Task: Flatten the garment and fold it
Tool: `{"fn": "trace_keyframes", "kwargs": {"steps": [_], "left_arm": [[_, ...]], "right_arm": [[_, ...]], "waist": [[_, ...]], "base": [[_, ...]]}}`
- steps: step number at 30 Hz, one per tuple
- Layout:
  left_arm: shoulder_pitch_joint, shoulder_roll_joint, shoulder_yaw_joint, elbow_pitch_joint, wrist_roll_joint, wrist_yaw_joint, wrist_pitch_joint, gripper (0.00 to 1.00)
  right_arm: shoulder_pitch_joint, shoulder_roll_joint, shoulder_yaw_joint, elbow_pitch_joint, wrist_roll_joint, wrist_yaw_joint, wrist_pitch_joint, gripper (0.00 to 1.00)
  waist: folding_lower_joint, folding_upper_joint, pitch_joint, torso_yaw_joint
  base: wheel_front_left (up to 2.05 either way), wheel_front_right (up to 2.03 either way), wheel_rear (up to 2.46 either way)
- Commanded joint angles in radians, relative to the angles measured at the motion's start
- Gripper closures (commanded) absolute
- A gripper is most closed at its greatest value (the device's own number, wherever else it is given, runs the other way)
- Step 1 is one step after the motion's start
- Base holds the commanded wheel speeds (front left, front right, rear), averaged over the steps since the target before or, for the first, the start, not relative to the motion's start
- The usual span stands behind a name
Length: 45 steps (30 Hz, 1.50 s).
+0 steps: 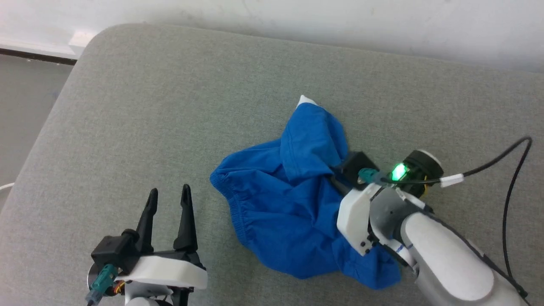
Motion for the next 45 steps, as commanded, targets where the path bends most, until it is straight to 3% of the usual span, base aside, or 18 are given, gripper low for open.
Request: {"fn": "trace_keyframes", "kwargs": {"steps": [1,6,8,14,17,18,19,20,23,29,33,39,45], "left_arm": [[-0.011,-0.005,0.009,0.008,0.013,-0.010,-0.005,0.00],[-0.010,-0.010,0.016,0.015,0.017,-0.022,-0.005,0.00],[-0.010,-0.012,0.017,0.015,0.018,-0.024,-0.005,0.00],[-0.013,-0.015,0.012,0.021,0.021,-0.035,-0.005,0.00],[-0.016,-0.015,0.013,0.031,0.022,-0.042,-0.005,0.00],[-0.016,-0.015,0.013,0.034,0.023,-0.043,-0.005,0.00],[-0.016,-0.015,0.011,0.036,0.024,-0.044,-0.005,0.00],[-0.017,-0.015,0.010,0.038,0.024,-0.044,-0.005,0.00],[-0.021,-0.016,0.010,0.046,0.024,-0.048,-0.005,0.00],[-0.025,-0.016,0.000,0.065,0.027,-0.054,-0.005,0.00],[-0.019,-0.017,-0.003,0.071,0.023,-0.053,-0.005,0.00],[-0.013,-0.018,-0.020,0.080,0.015,-0.055,-0.005,0.00],[-0.020,-0.019,-0.033,0.088,0.005,-0.058,-0.005,0.00]], "right_arm": [[-0.023,0.006,-0.036,-0.006,-0.001,-0.001,-0.035,1.00],[-0.021,0.016,-0.180,-0.031,-0.016,-0.001,-0.100,1.00],[0.004,0.024,-0.288,-0.051,-0.026,-0.001,-0.118,1.00],[0.190,0.041,-0.624,-0.108,-0.082,-0.001,-0.107,1.00],[0.295,0.065,-0.719,-0.115,-0.105,-0.001,-0.083,1.00],[0.320,0.079,-0.743,-0.118,-0.109,-0.001,-0.080,0.74],[0.340,0.092,-0.764,-0.121,-0.120,-0.001,-0.077,0.41],[0.354,0.098,-0.775,-0.124,-0.136,-0.001,-0.076,0.00],[0.361,0.127,-0.799,-0.150,-0.162,-0.001,-0.083,0.00],[0.323,0.150,-0.752,-0.310,-0.187,-0.001,-0.092,0.00],[0.291,0.121,-0.612,-0.384,-0.169,-0.001,-0.047,0.00],[0.226,0.045,-0.319,-0.330,-0.035,-0.001,0.109,0.00],[0.142,-0.009,-0.114,-0.185,0.031,-0.001,0.238,0.00]], "waist": [[-0.0002,-0.0001,-0.009,-0.022],[-0.0002,-0.0001,-0.021,-0.058],[-0.0002,-0.0001,-0.025,-0.074],[-0.0002,-0.0001,-0.015,-0.096],[-0.0002,-0.0001,-0.006,-0.100],[-0.0002,-0.0001,-0.005,-0.102],[-0.0002,-0.0001,-0.003,-0.104],[-0.0002,-0.0001,-0.001,-0.105],[-0.0002,-0.0001,-0.003,-0.109],[-0.0002,-0.0001,-0.027,-0.102],[-0.0002,-0.0001,-0.042,-0.093],[-0.0002,-0.0001,-0.045,-0.072],[-0.0002,-0.0001,-0.039,-0.035]], "base": [[0.00,0.00,0.00],[0.00,0.00,0.00],[0.00,0.00,0.00],[0.00,0.00,0.00],[0.00,0.00,0.00],[0.00,0.00,0.00],[0.00,0.00,0.00],[0.00,0.00,0.00],[0.00,0.00,0.00],[0.00,0.00,0.00],[0.00,0.00,0.00],[0.00,0.00,0.00],[0.00,0.00,0.00]]}}
